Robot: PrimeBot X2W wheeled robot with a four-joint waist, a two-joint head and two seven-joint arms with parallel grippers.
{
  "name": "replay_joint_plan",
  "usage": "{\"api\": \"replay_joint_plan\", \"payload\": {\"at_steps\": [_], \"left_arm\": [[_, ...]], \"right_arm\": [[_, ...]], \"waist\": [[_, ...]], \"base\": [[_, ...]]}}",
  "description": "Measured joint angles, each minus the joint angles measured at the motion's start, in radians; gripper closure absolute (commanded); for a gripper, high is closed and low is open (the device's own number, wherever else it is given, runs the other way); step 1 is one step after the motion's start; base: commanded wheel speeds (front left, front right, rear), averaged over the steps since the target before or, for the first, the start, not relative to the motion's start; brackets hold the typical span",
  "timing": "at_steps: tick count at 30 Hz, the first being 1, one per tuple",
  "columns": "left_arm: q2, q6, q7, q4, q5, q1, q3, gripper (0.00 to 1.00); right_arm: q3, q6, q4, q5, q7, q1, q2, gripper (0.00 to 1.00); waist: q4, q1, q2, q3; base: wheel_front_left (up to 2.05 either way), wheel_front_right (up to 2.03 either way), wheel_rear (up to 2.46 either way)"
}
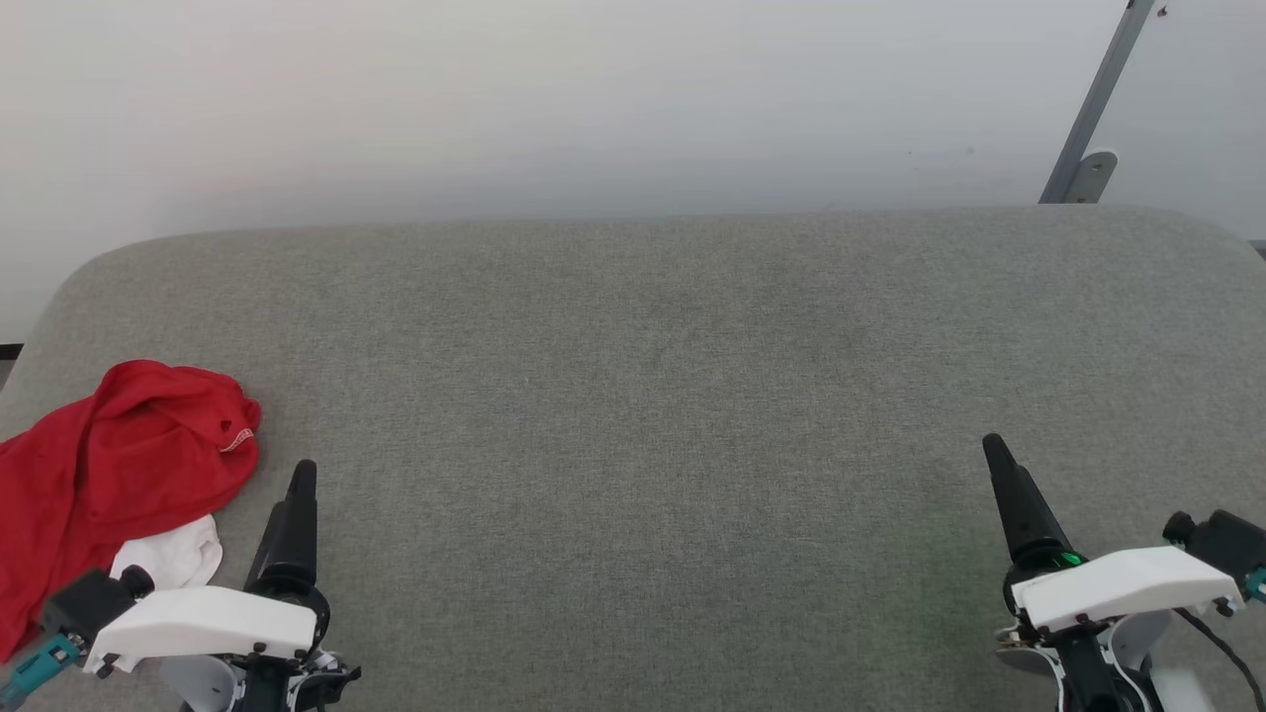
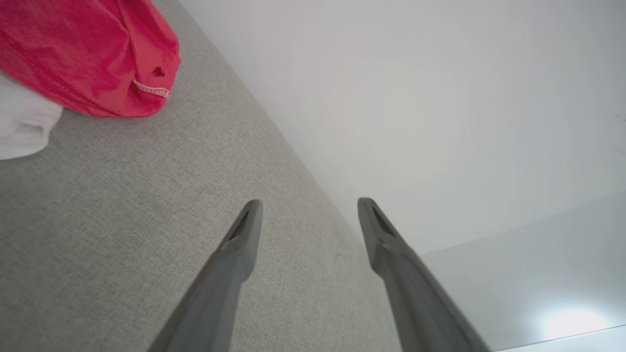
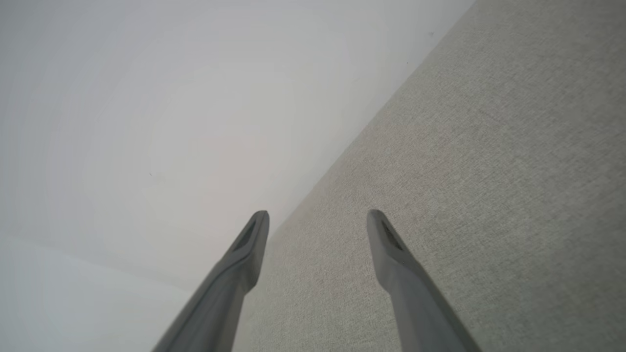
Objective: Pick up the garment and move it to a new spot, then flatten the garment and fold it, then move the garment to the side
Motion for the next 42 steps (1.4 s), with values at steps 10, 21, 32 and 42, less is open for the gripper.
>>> {"api": "replay_joint_plan", "payload": {"at_steps": [10,21,32,42], "left_arm": [[0.006,-0.009,-0.038,-0.019,0.13,0.009,-0.002,0.0],[0.009,-0.02,-0.074,-0.032,0.261,0.02,-0.002,0.0],[0.016,-0.031,-0.106,-0.046,0.389,0.034,-0.003,0.0],[0.021,-0.044,-0.133,-0.059,0.494,0.041,-0.003,0.0]], "right_arm": [[0.016,0.0,-0.02,-0.13,-0.017,-0.009,-0.001,0.0],[0.022,0.0,-0.035,-0.261,-0.035,-0.01,-0.003,0.0],[0.027,0.0,-0.056,-0.39,-0.051,-0.01,-0.003,0.0],[0.036,0.0,-0.066,-0.493,-0.068,-0.01,-0.003,0.0]], "waist": [[-0.003,0.0,0.0,0.0],[-0.005,0.0,0.0,-0.002],[-0.008,0.0,0.0,-0.003],[-0.011,0.0,0.0,-0.005]], "base": [[0.0,0.0,0.0],[0.0,0.0,0.0],[0.0,0.0,0.0],[0.0,0.0,0.0]]}}
